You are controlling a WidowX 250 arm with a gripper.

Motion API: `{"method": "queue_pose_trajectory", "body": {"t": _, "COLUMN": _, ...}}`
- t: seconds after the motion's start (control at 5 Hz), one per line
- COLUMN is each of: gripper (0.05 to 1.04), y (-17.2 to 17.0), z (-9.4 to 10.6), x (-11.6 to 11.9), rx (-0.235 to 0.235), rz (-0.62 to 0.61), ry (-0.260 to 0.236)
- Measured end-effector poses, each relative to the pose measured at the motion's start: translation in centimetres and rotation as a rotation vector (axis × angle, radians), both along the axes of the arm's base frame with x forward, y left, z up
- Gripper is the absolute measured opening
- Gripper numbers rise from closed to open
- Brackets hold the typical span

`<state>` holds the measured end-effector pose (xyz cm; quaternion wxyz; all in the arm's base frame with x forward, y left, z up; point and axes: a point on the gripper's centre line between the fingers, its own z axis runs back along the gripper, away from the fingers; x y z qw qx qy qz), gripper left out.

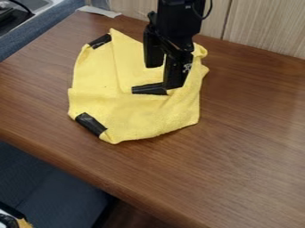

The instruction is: Unfold the cloth from bottom to top

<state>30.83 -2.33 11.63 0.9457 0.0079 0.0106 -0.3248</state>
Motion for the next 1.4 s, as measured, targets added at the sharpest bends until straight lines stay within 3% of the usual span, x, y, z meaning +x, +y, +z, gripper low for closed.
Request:
{"method": "queue_pose_trajectory", "body": {"t": 0.4, "gripper": 1.001, "y": 0.5, "z": -2.0, "x": 0.5, "rx": -0.008, "rz": -0.041, "ry": 0.118}}
{"method": "queue_pose_trajectory", "body": {"t": 0.6, "gripper": 1.001, "y": 1.3, "z": -2.5, "x": 1.2, "rx": 0.027, "rz": -0.025, "ry": 0.16}}
{"method": "queue_pose_trajectory", "body": {"t": 1.0, "gripper": 0.956, "y": 1.0, "z": -3.6, "x": 1.5, "rx": 0.048, "rz": -0.045, "ry": 0.189}}
{"method": "queue_pose_trajectory", "body": {"t": 1.4, "gripper": 0.37, "y": 0.5, "z": -3.6, "x": 1.6, "rx": 0.059, "rz": -0.063, "ry": 0.185}}
